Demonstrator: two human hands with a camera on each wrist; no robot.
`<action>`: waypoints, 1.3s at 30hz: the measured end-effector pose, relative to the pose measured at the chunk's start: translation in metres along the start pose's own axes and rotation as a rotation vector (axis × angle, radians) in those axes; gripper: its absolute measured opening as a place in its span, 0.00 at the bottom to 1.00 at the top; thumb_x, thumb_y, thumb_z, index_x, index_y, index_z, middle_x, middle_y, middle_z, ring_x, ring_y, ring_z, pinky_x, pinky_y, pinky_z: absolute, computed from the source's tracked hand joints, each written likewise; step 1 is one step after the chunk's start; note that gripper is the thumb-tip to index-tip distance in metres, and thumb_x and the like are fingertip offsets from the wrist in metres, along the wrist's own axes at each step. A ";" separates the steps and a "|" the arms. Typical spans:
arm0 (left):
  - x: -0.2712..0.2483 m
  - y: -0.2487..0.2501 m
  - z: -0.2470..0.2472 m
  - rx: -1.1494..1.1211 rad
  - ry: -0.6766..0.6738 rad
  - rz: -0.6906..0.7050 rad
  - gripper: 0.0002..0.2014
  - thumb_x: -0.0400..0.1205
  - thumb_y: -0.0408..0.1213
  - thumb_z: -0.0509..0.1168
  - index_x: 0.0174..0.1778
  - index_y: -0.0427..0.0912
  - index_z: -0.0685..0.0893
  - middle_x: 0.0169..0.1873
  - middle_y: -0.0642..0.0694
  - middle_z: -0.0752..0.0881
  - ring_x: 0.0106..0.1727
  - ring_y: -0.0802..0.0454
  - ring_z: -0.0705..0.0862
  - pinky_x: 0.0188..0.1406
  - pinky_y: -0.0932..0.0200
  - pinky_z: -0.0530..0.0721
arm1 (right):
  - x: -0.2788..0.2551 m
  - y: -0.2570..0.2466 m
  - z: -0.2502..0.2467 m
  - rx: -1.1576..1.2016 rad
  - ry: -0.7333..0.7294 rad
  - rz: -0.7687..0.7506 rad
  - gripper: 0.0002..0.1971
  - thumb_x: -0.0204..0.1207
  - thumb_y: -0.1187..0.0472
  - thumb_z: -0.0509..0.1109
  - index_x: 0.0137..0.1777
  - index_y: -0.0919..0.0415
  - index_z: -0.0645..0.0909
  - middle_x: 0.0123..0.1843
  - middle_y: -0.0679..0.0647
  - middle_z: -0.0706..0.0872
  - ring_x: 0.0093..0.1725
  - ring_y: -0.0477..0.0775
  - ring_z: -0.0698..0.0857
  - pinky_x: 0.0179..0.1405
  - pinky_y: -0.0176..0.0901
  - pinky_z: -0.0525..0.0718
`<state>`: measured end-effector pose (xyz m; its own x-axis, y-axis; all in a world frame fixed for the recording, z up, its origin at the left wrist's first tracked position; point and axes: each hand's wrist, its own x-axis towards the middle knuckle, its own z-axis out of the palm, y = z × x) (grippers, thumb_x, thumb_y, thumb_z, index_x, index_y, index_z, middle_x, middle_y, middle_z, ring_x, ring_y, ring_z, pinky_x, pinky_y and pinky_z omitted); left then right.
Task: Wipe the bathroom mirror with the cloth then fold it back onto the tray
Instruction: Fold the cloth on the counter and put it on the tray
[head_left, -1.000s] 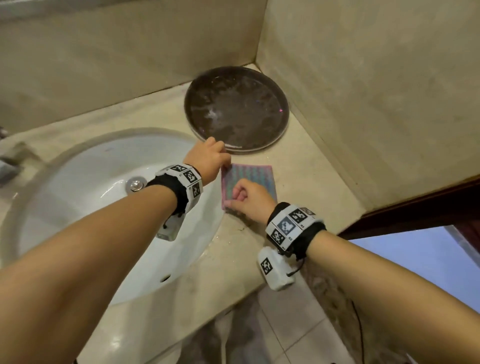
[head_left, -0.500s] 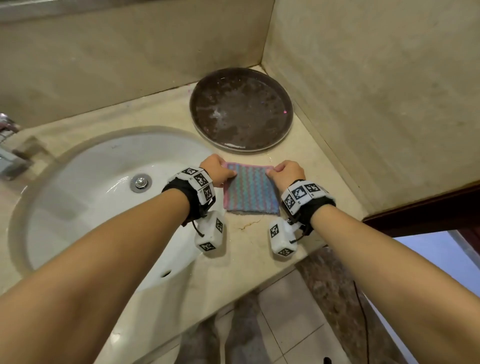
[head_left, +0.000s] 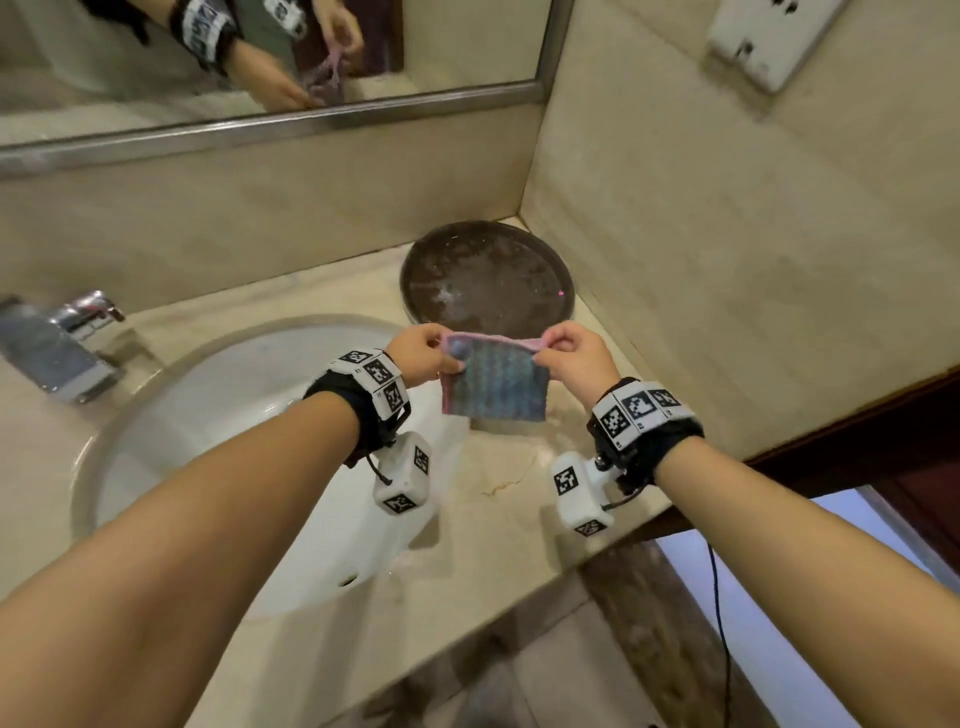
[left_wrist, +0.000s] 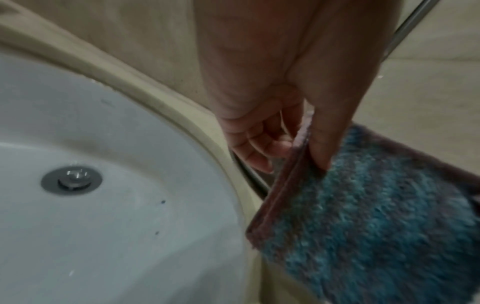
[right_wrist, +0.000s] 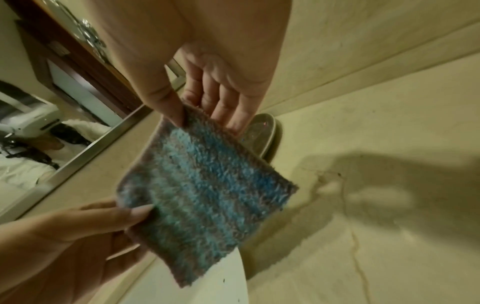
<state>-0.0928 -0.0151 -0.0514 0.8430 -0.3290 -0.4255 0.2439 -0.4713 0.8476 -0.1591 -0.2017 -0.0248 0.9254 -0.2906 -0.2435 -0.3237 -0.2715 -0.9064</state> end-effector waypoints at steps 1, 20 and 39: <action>-0.003 0.008 -0.008 -0.016 0.003 0.018 0.15 0.74 0.23 0.70 0.56 0.36 0.82 0.48 0.41 0.83 0.54 0.42 0.82 0.60 0.46 0.83 | 0.000 -0.007 -0.002 0.014 0.014 -0.006 0.17 0.69 0.79 0.67 0.33 0.55 0.74 0.35 0.56 0.80 0.34 0.49 0.79 0.34 0.37 0.79; 0.032 0.069 -0.054 -0.024 0.145 0.244 0.11 0.75 0.25 0.71 0.33 0.46 0.83 0.30 0.50 0.81 0.35 0.57 0.78 0.38 0.65 0.77 | 0.082 -0.081 -0.012 -0.104 -0.078 -0.116 0.14 0.72 0.80 0.64 0.56 0.72 0.82 0.34 0.50 0.78 0.32 0.44 0.75 0.22 0.21 0.73; 0.119 0.045 0.002 0.951 0.017 0.027 0.11 0.78 0.37 0.63 0.54 0.44 0.86 0.56 0.39 0.85 0.57 0.40 0.83 0.58 0.51 0.82 | 0.192 0.013 -0.022 -0.764 -0.306 -0.125 0.10 0.74 0.66 0.64 0.49 0.55 0.85 0.55 0.57 0.88 0.58 0.62 0.83 0.60 0.47 0.80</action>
<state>0.0180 -0.0774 -0.0644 0.8513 -0.3411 -0.3987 -0.2617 -0.9346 0.2407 0.0102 -0.2813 -0.0753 0.9404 0.0156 -0.3398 -0.1576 -0.8653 -0.4758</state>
